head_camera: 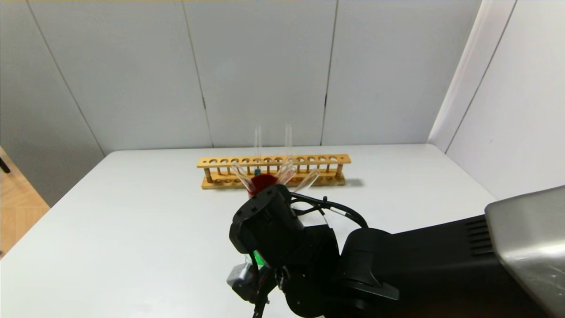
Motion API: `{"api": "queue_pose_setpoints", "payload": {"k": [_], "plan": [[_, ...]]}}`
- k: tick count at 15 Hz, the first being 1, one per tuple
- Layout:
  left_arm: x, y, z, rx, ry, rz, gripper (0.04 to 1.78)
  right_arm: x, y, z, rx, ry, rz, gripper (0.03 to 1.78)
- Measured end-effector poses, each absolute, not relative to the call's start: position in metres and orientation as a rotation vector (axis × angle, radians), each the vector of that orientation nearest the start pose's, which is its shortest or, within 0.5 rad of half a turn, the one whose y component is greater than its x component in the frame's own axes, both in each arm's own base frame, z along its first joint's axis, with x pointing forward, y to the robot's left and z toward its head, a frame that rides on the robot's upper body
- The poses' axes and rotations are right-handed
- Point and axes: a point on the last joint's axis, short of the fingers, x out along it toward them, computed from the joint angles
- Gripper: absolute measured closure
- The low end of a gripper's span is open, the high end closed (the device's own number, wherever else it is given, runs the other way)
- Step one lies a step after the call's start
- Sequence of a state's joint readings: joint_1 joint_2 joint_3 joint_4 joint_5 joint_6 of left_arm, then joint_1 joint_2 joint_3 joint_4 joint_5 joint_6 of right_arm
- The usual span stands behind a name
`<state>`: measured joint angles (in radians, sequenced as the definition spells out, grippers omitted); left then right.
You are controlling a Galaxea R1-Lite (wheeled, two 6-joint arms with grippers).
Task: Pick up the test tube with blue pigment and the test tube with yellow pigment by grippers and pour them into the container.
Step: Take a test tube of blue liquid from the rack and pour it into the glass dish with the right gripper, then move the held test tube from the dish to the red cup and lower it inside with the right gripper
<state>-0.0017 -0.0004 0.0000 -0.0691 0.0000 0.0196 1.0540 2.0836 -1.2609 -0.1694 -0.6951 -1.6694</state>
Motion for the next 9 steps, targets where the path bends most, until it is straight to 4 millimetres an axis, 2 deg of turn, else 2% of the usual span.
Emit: {"api": "queue_pose_setpoints", "payload": {"k": [3, 9], "plan": [[-0.023, 0.000, 0.083, 0.020, -0.070, -0.001, 0.11, 0.201, 0.341, 0.128, -1.966, 0.054, 0.662, 1.54], [-0.023, 0.000, 0.083, 0.020, -0.070, -0.001, 0.11, 0.179, 0.349, 0.142, -1.534, 0.100, 0.666, 1.54]]}}
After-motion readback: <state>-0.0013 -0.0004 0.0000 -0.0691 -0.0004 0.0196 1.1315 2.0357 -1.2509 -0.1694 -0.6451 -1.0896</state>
